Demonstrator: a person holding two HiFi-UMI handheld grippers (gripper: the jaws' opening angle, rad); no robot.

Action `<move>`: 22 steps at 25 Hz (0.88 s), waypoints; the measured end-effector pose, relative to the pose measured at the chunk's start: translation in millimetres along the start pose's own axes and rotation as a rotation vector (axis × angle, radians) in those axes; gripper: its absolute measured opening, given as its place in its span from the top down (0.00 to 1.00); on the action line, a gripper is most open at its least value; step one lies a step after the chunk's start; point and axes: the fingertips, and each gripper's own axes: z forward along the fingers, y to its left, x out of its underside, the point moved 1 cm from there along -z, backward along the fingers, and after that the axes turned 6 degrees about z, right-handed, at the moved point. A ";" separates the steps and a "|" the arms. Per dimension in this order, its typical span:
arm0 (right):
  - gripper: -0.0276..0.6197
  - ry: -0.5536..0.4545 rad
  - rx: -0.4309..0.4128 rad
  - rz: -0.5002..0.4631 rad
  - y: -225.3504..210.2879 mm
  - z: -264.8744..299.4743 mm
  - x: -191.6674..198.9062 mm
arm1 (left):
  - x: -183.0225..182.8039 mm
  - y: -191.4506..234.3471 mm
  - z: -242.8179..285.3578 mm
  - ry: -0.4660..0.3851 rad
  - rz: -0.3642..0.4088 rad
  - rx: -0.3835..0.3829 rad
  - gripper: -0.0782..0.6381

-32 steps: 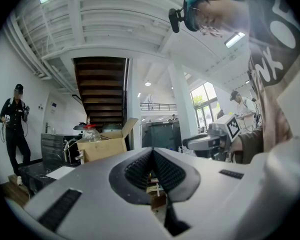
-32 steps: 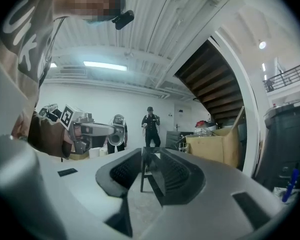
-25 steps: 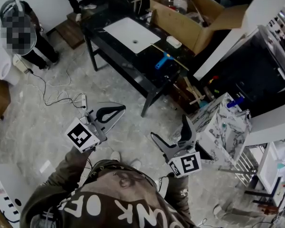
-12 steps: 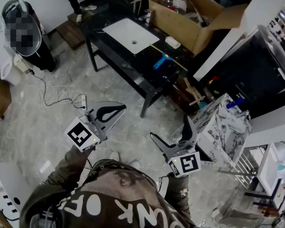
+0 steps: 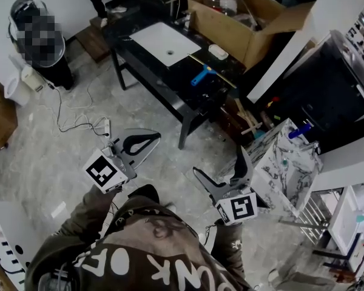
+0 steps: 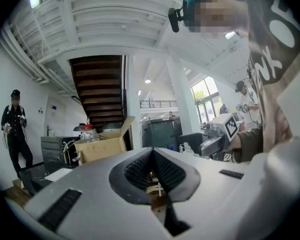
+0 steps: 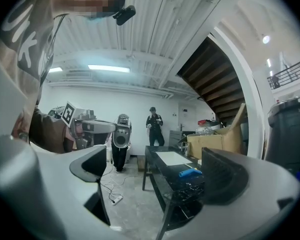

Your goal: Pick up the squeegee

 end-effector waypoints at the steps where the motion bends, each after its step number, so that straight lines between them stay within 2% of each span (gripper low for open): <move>1: 0.07 0.001 0.001 0.001 -3.0 -0.8 2.0 | 1.6 -1.0 2.5 0.003 -0.004 -0.001 0.89; 5: 0.07 0.009 0.008 0.008 -18.6 8.7 8.6 | 10.0 10.1 16.4 0.019 -0.006 -0.002 0.89; 11: 0.06 0.037 0.033 0.018 -55.1 54.9 20.2 | 32.3 54.5 50.6 0.016 -0.002 0.020 0.89; 22: 0.05 0.121 0.125 0.064 -138.7 202.8 36.0 | 84.6 197.9 120.2 0.016 -0.073 0.071 0.89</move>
